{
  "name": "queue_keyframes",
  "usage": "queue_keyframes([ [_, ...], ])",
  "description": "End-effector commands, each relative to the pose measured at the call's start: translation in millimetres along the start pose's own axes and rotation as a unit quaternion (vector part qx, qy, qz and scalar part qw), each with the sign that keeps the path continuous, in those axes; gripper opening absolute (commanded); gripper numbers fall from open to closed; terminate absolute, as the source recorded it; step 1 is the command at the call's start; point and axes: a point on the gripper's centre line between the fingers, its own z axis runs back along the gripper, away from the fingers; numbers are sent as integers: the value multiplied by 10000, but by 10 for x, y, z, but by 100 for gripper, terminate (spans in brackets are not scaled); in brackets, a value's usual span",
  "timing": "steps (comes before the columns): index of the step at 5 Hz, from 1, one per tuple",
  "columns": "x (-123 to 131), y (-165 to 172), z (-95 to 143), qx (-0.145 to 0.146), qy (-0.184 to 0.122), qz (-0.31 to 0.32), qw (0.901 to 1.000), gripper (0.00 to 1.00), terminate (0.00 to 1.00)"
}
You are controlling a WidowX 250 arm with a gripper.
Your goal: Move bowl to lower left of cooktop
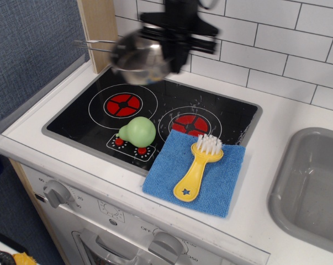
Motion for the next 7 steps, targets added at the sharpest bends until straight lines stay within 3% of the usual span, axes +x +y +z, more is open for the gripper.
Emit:
queue_keyframes([
  [1, -431, 807, -113, 416, 60, 122, 9990, 0, 0],
  [4, -457, 776, -683, 356, 559, -372, 9971, 0, 0],
  [5, -481, 746, -763, 375, 707, -367, 9961, 0, 0],
  [6, -497, 738, -774, 424, 748, -377, 9956, 100, 0],
  [7, -524, 781, -681, 467, 628, -282, 9965, 100, 0],
])
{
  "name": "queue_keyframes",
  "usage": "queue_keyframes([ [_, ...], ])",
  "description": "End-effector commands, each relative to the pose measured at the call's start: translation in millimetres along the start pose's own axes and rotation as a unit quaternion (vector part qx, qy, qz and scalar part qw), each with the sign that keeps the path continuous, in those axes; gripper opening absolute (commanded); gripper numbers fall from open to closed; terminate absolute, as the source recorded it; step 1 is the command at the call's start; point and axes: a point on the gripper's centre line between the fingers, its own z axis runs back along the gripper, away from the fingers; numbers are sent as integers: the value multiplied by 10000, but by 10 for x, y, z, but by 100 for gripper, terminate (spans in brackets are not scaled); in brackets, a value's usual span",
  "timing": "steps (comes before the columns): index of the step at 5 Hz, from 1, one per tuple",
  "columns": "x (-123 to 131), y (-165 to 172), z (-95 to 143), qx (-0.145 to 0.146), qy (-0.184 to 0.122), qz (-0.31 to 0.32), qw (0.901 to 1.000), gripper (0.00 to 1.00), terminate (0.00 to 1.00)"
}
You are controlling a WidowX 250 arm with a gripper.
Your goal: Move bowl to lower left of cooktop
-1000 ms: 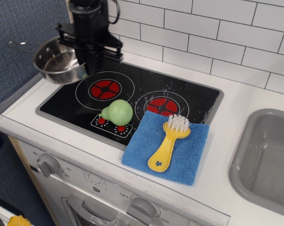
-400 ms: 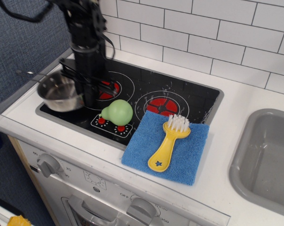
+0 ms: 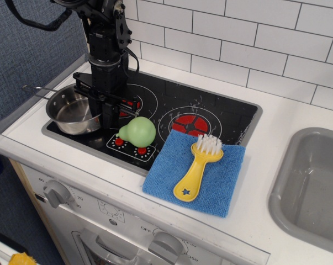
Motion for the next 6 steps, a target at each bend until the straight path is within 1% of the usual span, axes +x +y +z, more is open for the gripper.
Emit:
queue_keyframes([
  [1, -59, 132, 346, 106, -445, 200, 9988, 100, 0],
  [2, -180, 199, 561, 1, -674, 309, 9972, 100, 0],
  [3, -239, 191, 666, -158, -687, 244, 9972, 100, 0],
  [4, -215, 166, 618, -181, -473, 80, 9987, 100, 0],
  [5, -215, 166, 618, -181, -473, 80, 9987, 100, 0],
  [6, -215, 166, 618, -181, -473, 80, 9987, 100, 100],
])
